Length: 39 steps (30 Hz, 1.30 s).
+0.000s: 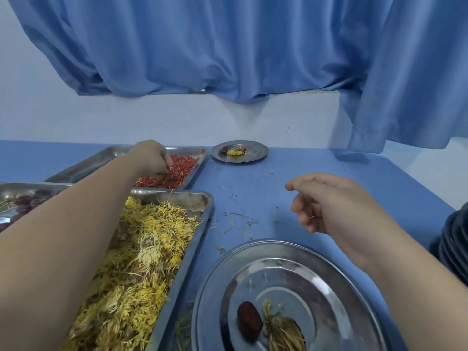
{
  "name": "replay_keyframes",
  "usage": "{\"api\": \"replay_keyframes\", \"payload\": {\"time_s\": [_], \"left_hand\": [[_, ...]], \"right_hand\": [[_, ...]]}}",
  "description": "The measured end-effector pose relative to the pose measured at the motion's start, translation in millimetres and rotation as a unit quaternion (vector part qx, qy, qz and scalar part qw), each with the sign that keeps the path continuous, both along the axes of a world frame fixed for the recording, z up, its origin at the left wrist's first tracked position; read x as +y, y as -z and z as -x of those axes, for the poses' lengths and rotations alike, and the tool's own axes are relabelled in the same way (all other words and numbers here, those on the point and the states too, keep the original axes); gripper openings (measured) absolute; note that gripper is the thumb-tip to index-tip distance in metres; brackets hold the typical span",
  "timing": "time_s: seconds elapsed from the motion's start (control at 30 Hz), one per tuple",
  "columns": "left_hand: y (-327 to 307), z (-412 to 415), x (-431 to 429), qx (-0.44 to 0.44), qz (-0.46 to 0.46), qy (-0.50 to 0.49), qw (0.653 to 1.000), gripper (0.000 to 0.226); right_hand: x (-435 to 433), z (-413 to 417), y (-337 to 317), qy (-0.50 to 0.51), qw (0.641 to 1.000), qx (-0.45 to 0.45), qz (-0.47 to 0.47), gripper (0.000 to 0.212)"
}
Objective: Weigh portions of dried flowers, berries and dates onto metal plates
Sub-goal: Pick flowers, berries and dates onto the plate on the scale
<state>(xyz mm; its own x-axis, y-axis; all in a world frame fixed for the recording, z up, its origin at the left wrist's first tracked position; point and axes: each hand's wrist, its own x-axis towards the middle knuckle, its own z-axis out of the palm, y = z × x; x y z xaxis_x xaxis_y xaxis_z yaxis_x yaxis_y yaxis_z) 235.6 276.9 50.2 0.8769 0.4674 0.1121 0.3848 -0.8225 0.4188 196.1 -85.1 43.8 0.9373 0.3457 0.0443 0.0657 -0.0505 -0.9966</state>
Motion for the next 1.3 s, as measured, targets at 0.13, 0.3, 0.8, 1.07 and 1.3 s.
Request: {"api": "replay_keyframes", "payload": {"time_s": [0.13,0.3,0.8,1.07,1.3], "left_hand": [[-12.2,14.0,-16.8,-0.029,0.006,0.028,0.999,0.021],[-35.2,52.3,-58.9,-0.063,0.054,0.106,0.991,0.016],[-18.3,163.5,-205.2,-0.016,0.165,0.314,0.935,0.020],[5.6,165.5,-209.5,-0.067,0.111,0.288,0.949,0.020],[16.0,166.1,-207.8,-0.105,0.097,0.239,0.960,0.009]], "right_hand": [[-7.5,-3.9,-3.8,0.000,0.999,0.021,-0.028,0.013],[-12.3,8.9,-19.2,0.003,0.999,0.015,-0.047,0.014],[-72.0,104.3,25.7,0.111,0.994,-0.019,-0.004,0.018],[-78.0,111.5,50.5,0.168,0.963,-0.187,0.092,0.019],[-80.6,109.1,57.6,0.150,0.944,-0.262,0.131,0.018]]}}
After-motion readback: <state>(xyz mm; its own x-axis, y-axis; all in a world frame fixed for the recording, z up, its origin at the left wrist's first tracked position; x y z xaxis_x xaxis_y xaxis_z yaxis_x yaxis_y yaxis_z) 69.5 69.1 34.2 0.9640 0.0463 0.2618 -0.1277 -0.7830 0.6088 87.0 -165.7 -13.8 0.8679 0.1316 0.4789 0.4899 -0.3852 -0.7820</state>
